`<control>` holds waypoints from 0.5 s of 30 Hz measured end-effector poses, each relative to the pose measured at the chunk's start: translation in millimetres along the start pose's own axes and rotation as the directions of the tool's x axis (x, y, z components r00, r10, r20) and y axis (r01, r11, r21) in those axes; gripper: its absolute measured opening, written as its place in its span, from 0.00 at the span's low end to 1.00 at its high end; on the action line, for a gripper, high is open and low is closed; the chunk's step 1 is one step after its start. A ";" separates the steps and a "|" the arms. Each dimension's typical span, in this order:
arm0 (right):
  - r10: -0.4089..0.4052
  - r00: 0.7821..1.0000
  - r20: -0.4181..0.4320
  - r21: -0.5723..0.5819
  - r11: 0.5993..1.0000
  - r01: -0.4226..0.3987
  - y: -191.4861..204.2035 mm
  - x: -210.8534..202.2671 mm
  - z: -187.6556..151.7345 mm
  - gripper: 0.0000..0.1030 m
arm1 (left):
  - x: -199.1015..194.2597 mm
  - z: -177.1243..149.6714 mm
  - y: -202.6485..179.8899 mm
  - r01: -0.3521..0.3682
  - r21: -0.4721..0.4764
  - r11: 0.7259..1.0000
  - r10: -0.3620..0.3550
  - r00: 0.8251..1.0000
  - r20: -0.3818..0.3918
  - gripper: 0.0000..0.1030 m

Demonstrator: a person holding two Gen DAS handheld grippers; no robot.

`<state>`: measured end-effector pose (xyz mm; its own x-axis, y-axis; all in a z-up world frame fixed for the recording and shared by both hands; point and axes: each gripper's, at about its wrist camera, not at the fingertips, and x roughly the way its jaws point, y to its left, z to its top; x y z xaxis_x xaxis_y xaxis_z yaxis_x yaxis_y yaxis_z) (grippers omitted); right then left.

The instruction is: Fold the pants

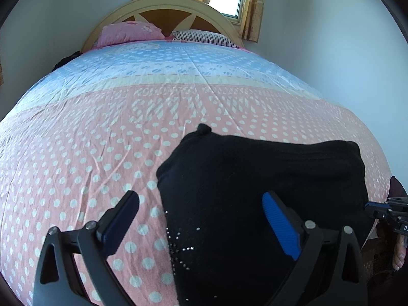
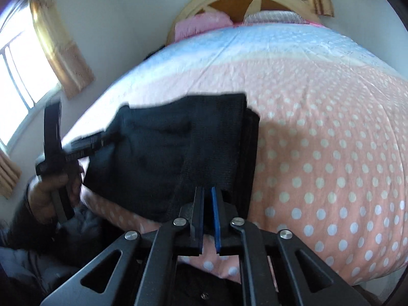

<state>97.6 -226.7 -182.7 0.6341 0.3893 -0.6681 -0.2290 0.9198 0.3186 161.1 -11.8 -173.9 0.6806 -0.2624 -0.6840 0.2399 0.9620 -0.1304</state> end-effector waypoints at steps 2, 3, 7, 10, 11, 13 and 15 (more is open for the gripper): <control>-0.006 0.999 0.048 0.027 1.000 0.005 -4.5 -5.5 4.6 0.32 | -3.4 -2.1 1.7 -0.002 0.013 1.000 0.002 1.000 0.008 0.97; -0.013 0.997 0.075 0.041 0.999 0.010 -7.5 -8.4 7.3 0.57 | -6.1 -3.5 4.2 -0.006 0.015 1.000 0.006 1.000 0.016 0.97; 0.008 0.994 0.109 0.102 0.995 -0.019 -19.1 -5.0 15.7 0.68 | -15.5 -4.6 24.8 -0.017 -0.045 0.999 0.019 0.998 0.054 0.97; 0.038 0.995 0.093 0.142 0.989 -0.051 -26.5 8.2 20.9 0.68 | -13.1 -4.1 36.4 0.008 -0.086 0.996 -0.004 0.999 0.047 0.97; 0.037 0.996 0.079 0.163 0.985 -0.049 -29.5 14.8 22.9 0.68 | -10.2 -5.3 39.4 0.025 -0.103 0.994 -0.022 0.999 0.036 0.97; 0.049 0.997 0.057 0.189 0.980 -0.059 -33.7 25.8 24.9 0.64 | -4.2 -7.1 44.2 0.065 -0.142 0.988 -0.062 0.998 0.020 0.97; 0.078 0.996 0.034 0.210 0.974 -0.083 -35.7 35.4 24.3 0.58 | 0.8 -10.2 49.0 0.107 -0.183 0.977 -0.108 0.994 0.004 0.97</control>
<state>146.2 -246.9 -201.4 0.6390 0.4575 -0.6184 -0.1202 0.8534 0.5072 166.3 35.9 -188.1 0.6536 -0.3656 -0.6626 0.1808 0.9257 -0.3323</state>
